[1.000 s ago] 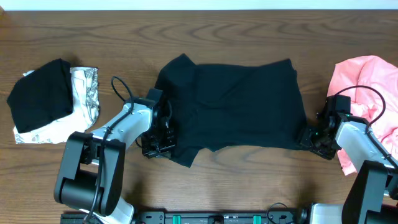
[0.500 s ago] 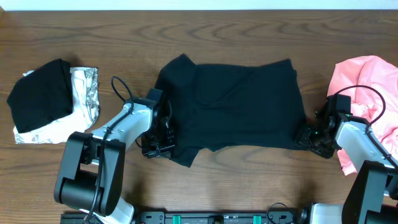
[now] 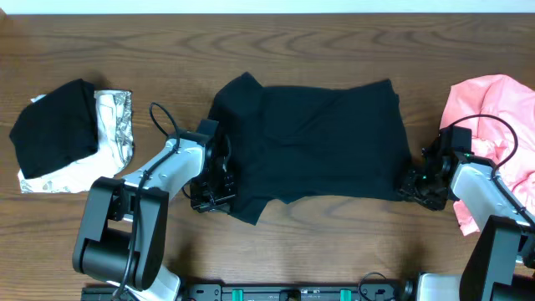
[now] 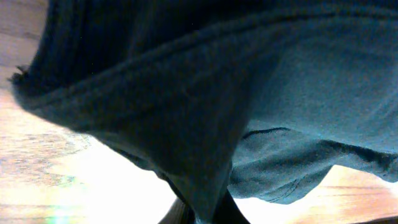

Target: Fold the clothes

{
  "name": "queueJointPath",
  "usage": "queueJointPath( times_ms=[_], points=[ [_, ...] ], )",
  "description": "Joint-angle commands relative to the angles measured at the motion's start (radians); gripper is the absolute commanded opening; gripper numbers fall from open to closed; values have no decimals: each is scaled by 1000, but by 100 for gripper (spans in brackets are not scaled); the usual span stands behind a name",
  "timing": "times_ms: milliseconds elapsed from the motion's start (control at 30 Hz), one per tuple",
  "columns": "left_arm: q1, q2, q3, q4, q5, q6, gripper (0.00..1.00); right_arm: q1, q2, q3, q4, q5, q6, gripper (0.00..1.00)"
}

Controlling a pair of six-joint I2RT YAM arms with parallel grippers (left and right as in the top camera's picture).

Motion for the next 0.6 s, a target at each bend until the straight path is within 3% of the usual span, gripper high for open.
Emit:
queueJointPath(
  times_ms=[0,67,133,167,233,267,567],
  points=[
    [3,-2,11,-3,-12,13,6,11,6,-18,11,-14,9,52],
    [3,-2,11,-3,-12,13,6,11,6,-24,19,-14,9,51],
    [3,-2,11,-3,-12,13,6,11,6,-31,28,-14,9,43],
    [3,-2,11,-3,-12,13,6,11,6,-34,31,-11,9,35],
    [3,-2,11,-4,-12,13,6,11,6,-38,40,-11,9,7],
    [3,-2,11,-6,-12,13,6,11,6,-38,40,-11,9,1],
    [3,-23,12,-32,-12,22,5,8,-7,-27,49,-11,3,1]
  ],
)
